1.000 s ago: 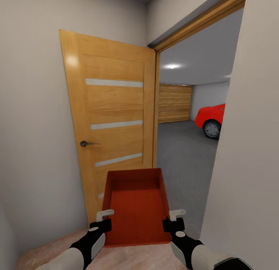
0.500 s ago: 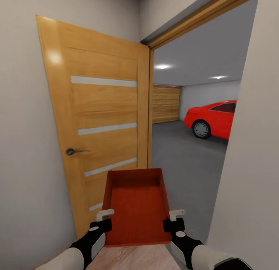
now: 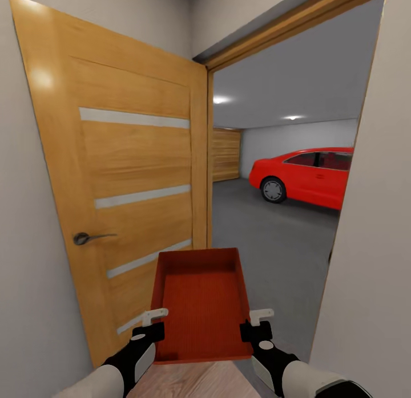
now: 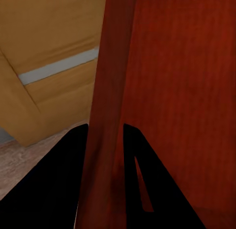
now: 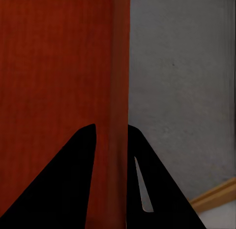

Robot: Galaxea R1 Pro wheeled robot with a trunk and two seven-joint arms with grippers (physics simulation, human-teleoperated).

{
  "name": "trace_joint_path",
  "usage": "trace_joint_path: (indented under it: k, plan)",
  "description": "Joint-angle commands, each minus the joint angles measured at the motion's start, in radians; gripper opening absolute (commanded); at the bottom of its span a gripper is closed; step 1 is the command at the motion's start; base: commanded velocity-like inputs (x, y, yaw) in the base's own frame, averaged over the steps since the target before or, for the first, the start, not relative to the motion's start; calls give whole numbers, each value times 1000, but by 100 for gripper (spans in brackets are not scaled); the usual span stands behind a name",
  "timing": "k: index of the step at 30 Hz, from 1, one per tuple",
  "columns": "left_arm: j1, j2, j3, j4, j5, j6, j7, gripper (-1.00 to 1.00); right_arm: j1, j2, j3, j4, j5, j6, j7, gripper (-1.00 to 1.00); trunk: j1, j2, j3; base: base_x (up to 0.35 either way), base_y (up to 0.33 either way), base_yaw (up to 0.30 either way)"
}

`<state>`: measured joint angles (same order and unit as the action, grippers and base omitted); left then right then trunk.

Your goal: Move the two storage containers from the living room to the garage. In the garage, place one container on the floor and stack the other container on top of it (either order is fine).

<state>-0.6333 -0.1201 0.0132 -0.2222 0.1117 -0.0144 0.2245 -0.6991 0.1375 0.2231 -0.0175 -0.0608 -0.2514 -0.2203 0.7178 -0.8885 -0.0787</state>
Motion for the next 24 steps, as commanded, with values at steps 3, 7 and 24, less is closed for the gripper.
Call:
trace_joint_path:
  k: [3,7,24]
  plan:
    - [0,60,-4,-5,5,-35,-76,-100,-1,1,-68,4,-7,0,1,-100,0,-1,0,137,327,-275]
    - [0,60,-4,-5,5,-34,-76,-100,-1,1,-68,4,-7,0,1,-100,0,-1,2,136,327,-276]
    - [0,60,-8,-10,3,-36,-77,-100,-1,1,-68,4,-7,0,2,-100,0,-1,11,139,323,-276]
